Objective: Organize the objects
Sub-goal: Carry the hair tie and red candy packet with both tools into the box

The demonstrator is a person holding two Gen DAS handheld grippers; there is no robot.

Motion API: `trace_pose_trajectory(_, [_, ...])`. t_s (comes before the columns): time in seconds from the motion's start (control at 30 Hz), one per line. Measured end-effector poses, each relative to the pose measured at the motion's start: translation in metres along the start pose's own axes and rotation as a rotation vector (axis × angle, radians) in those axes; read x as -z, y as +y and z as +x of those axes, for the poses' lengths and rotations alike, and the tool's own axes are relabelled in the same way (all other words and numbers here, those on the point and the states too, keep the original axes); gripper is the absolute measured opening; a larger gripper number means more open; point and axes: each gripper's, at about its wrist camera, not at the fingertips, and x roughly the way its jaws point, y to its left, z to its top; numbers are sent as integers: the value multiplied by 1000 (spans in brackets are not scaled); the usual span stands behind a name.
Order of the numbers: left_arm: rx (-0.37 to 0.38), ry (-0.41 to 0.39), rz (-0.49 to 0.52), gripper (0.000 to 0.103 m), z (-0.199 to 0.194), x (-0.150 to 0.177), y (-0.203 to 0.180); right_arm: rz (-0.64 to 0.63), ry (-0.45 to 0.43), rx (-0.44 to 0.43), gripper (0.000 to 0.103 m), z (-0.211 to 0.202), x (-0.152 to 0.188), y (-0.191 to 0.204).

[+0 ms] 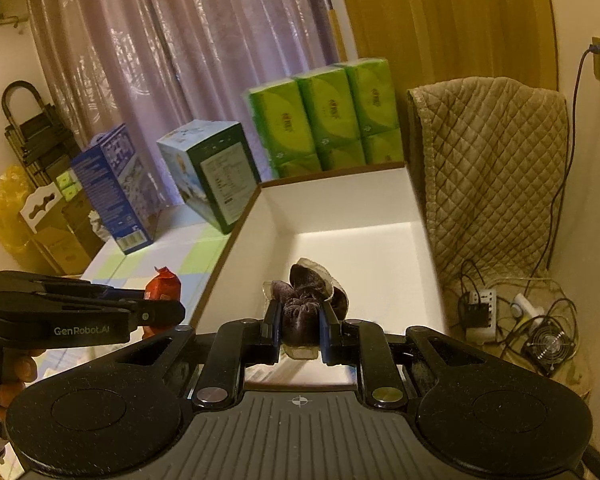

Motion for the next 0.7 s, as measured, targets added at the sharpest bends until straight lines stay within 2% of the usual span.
trace_pose_trajectory(0.3, [-3, 28, 22, 23, 50, -34, -14, 5, 28, 24, 15, 40, -18, -30])
trace_pose_trajectory(0.7, [-40, 118, 20, 23, 115, -52, -10, -22, 108, 57, 15, 103, -28, -58])
